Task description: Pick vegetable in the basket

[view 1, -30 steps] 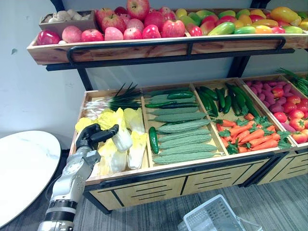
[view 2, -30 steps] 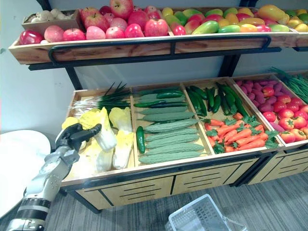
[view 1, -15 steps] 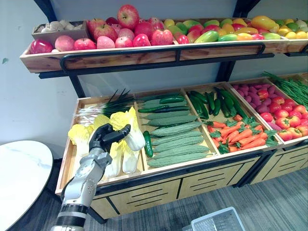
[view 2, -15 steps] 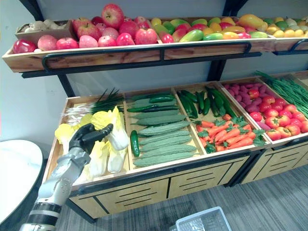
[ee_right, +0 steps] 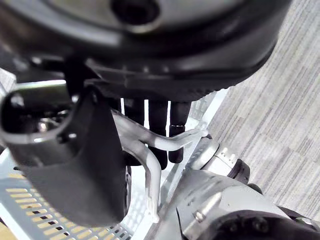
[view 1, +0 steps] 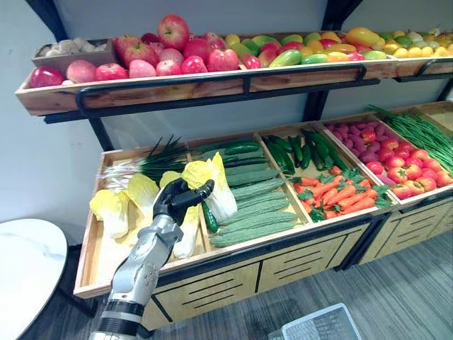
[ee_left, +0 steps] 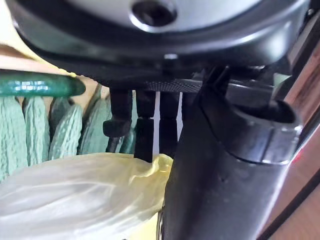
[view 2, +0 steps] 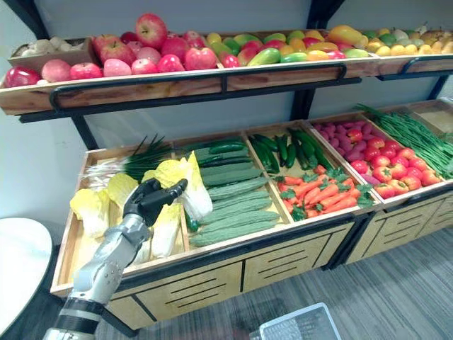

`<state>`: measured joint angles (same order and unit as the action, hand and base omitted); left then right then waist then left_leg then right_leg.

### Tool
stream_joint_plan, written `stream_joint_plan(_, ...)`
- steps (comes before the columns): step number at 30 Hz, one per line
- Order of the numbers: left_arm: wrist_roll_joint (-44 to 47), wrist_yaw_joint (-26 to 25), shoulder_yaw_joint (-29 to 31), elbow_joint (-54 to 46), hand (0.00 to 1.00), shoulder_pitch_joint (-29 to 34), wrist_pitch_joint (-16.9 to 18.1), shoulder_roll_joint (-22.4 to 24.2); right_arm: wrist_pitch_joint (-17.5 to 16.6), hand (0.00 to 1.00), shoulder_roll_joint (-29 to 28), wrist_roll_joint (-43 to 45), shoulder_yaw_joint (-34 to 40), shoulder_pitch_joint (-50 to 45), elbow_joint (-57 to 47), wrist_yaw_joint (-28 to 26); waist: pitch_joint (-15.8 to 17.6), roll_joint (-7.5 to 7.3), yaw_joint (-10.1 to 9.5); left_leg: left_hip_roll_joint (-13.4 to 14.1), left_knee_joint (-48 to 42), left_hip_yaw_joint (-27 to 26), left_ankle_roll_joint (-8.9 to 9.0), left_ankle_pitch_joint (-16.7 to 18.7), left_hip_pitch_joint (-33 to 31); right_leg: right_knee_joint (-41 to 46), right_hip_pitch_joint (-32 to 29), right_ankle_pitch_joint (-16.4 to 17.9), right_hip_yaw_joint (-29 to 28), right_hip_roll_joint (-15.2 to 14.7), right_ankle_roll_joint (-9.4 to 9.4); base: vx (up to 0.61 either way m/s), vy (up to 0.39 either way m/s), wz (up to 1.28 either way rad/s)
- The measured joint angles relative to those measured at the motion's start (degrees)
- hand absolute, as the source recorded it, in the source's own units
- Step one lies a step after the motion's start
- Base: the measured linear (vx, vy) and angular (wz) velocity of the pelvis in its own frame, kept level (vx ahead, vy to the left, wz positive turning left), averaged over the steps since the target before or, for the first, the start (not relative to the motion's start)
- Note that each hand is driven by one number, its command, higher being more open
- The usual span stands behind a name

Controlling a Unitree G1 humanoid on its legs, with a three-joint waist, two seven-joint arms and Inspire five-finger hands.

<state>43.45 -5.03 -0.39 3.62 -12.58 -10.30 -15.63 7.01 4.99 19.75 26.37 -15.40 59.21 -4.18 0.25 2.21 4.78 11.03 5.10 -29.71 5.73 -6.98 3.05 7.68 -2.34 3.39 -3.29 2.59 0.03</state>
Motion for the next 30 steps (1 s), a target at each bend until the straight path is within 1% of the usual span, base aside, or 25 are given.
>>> stream_joint_plan(1,0.47,-0.17,-0.02,0.00,0.00,-0.01,0.29,0.42,-0.11,0.00,0.13,0.60,0.04,-0.01,-0.06,0.10,-0.02,0.00,0.25,0.06,-0.06,-0.34,0.09,0.11,0.27,0.40,-0.19,0.05,-0.99,0.31,0.03,-0.01,-0.028,-0.46)
stream_joint_plan(2,1.65,-0.72,-0.15,-0.03,0.00,-0.35,1.25,0.72,-0.27,0.00,0.07,0.62,0.37,0.39,-0.51,0.31,0.35,-0.66,0.95,0.30,-2.82,0.17,-0.34,1.41,-0.37,1.23,-0.87,0.22,-3.08,0.42,0.05,-0.03,-0.076,-0.92)
stream_joint_plan(3,2.29,-1.60,0.01,-0.04,0.00,-0.42,2.60,0.79,-0.26,0.00,0.28,0.61,0.85,1.46,-1.10,0.50,1.05,-1.65,0.31,1.17,-10.37,7.66,-3.41,6.14,-2.63,2.12,-1.48,0.18,-6.93,0.81,0.05,-0.04,-0.062,-1.09)
stream_joint_plan(4,2.30,-2.04,0.06,-0.05,0.00,-0.45,2.93,0.94,-0.28,0.00,0.57,0.61,1.28,1.69,-1.71,0.49,1.32,-1.72,0.06,1.33,-13.00,11.43,-4.12,8.15,-3.35,2.59,-1.64,0.24,-8.39,1.00,0.16,-0.04,-0.022,-1.32)
stream_joint_plan(5,2.26,-2.38,0.05,-0.05,0.00,-0.43,3.11,1.31,-0.35,0.00,1.42,0.61,1.77,1.91,-2.46,0.37,1.63,-1.52,-0.13,1.52,-15.49,16.01,-3.51,10.22,-3.62,3.43,-1.67,0.40,-10.16,1.80,0.41,-0.06,0.079,-1.05)
stream_joint_plan(6,2.23,-2.44,-0.06,-0.07,0.00,-0.47,3.40,2.26,-0.36,0.00,3.02,0.60,2.01,2.01,-2.80,0.26,1.47,-0.82,-0.01,1.82,-16.21,18.79,-1.12,11.72,-3.02,5.06,-2.14,0.97,-11.89,2.71,0.85,-0.07,0.108,-0.90)
stream_joint_plan(7,2.22,-2.42,-0.27,-0.12,0.00,-0.74,3.63,2.81,-0.36,0.00,3.63,0.60,2.25,1.95,-3.31,0.07,1.30,-0.59,0.23,1.84,-15.89,18.78,-0.16,12.35,-2.69,6.11,-2.82,1.40,-12.47,2.99,1.16,-0.09,0.184,-0.67)
stream_joint_plan(8,2.21,-2.12,-0.96,-0.29,0.00,-1.84,3.76,3.64,-0.37,0.00,3.92,0.64,3.58,1.76,-4.60,-0.29,1.61,-0.66,0.62,1.55,-14.45,17.56,1.52,13.00,-1.69,7.72,-3.89,1.96,-13.26,2.95,1.78,-0.06,0.172,-0.47)
stream_joint_plan(9,2.21,-1.98,-1.35,-1.41,0.00,-2.50,3.76,3.95,-0.37,0.00,3.34,0.70,4.08,1.53,-5.88,-0.33,2.16,-1.56,1.12,0.64,-13.66,16.12,1.70,12.73,-0.86,8.70,-4.78,2.07,-14.48,2.30,2.24,-0.09,0.200,-0.44)
stream_joint_plan(10,2.22,-1.92,-1.48,-2.30,0.00,-2.50,3.77,4.03,-0.37,0.00,2.89,0.71,4.06,1.37,-6.58,-0.42,2.40,-1.96,1.28,0.30,-13.42,15.47,1.69,12.74,-0.79,8.81,-5.05,2.16,-15.03,2.04,2.75,-0.06,0.120,-0.44)
stream_joint_plan(12,2.25,-1.76,-2.67,-4.23,0.00,-2.91,3.94,4.03,-0.37,0.00,0.91,0.64,4.07,0.00,-9.39,-0.56,3.31,-3.48,1.67,-0.79,-13.18,13.13,1.01,13.13,-0.28,8.45,-5.39,1.75,-17.02,1.17,3.87,-0.06,0.151,-0.40)
stream_joint_plan(13,2.25,-1.75,-3.06,-4.36,0.00,-3.10,3.96,4.03,-0.37,0.00,0.57,0.60,4.07,-0.53,-10.00,-0.57,3.40,-3.66,1.70,-1.03,-13.22,12.62,0.77,13.28,-0.15,8.08,-5.33,1.52,-17.56,0.92,4.23,-0.03,0.166,-0.40)
stream_joint_plan(15,2.31,-1.70,-3.71,-4.44,0.00,-3.85,3.95,3.97,-0.22,0.00,-0.17,0.51,4.09,-2.16,-12.40,-0.57,3.41,-3.74,1.72,-1.49,-13.81,10.02,0.09,13.77,0.42,5.76,-4.90,0.36,-19.17,-0.23,5.52,0.02,0.140,-0.47)
stream_joint_plan(16,2.33,-1.71,-3.70,-4.44,0.00,-4.02,3.95,3.88,-0.09,0.00,-0.29,0.52,4.15,-2.28,-12.66,-0.55,3.41,-3.74,1.70,-1.58,-13.98,9.20,-0.07,14.07,0.68,5.17,-4.76,0.14,-19.10,-0.65,5.78,0.02,0.113,-0.54)
stream_joint_plan(17,2.32,-1.70,-3.69,-4.47,0.00,-4.17,3.95,3.54,0.17,0.00,-0.47,0.52,4.43,-2.28,-12.88,-0.57,3.41,-3.76,1.56,-1.59,-14.35,7.87,-0.20,14.69,1.21,4.56,-4.73,-0.05,-18.06,-1.49,6.06,0.00,0.112,-0.57)
stream_joint_plan(18,2.32,-1.58,-3.60,-4.50,0.00,-4.17,3.95,2.99,0.57,0.00,-0.79,0.52,4.78,-2.29,-13.27,-0.56,3.46,-3.91,1.40,-1.59,-14.64,6.59,-0.24,15.37,1.89,4.23,-4.76,-0.34,-15.48,-2.81,6.29,-0.01,0.128,-0.64)
stream_joint_plan(19,2.31,-1.25,-3.58,-4.50,0.00,-4.19,3.91,2.35,0.72,0.00,-1.54,0.50,5.96,-2.50,-13.51,-0.57,3.37,-4.09,1.42,-1.44,-15.38,5.54,-0.23,16.49,2.22,4.07,-4.62,-1.02,-12.40,-4.19,6.23,0.00,0.121,-0.47)
stream_joint_plan(20,2.30,-0.53,-3.55,-4.61,0.00,-4.26,3.91,2.52,0.75,0.00,-1.82,0.48,6.55,-3.02,-13.51,-0.55,3.12,-4.13,1.46,-1.31,-15.66,5.32,-0.25,16.96,2.33,4.15,-4.62,-1.19,-11.20,-4.61,5.97,0.04,0.076,-0.25)
stream_joint_plan(21,2.25,0.67,-3.53,-5.38,0.00,-4.25,3.88,2.59,1.12,0.00,-1.82,0.46,6.74,-3.63,-13.51,-0.53,2.97,-4.18,1.44,-1.20,-15.73,5.28,-0.03,17.27,2.40,4.12,-4.61,-1.44,-10.73,-4.61,5.98,0.08,0.032,-0.07)
stream_joint_plan(25,2.26,1.62,-3.10,-6.29,0.00,-4.27,3.72,2.58,1.16,0.00,-1.51,0.51,6.77,-3.19,-13.92,-0.44,2.33,-3.65,1.18,-0.58,-15.29,5.20,0.23,17.31,2.51,1.69,-4.15,-2.68,-10.32,-4.09,5.75,0.10,0.001,-0.04)
stream_joint_plan(28,2.36,1.91,-2.90,-6.29,0.00,-4.27,3.46,2.56,2.02,0.00,-0.60,0.66,6.73,-2.86,-19.43,-0.43,2.11,-3.29,1.16,-0.64,-14.25,5.22,0.31,17.26,3.28,0.82,-3.42,-2.99,-9.69,-4.12,5.72,0.08,0.013,0.00)
stream_joint_plan(30,3.60,1.96,-2.59,-6.29,0.00,-4.28,3.46,2.40,3.27,0.00,1.44,1.75,6.73,-2.17,-27.05,-0.60,2.13,-3.40,1.35,-1.26,-13.48,5.13,0.27,17.23,3.73,0.82,-3.43,-3.00,-9.66,-4.49,5.75,0.03,0.042,-0.03)
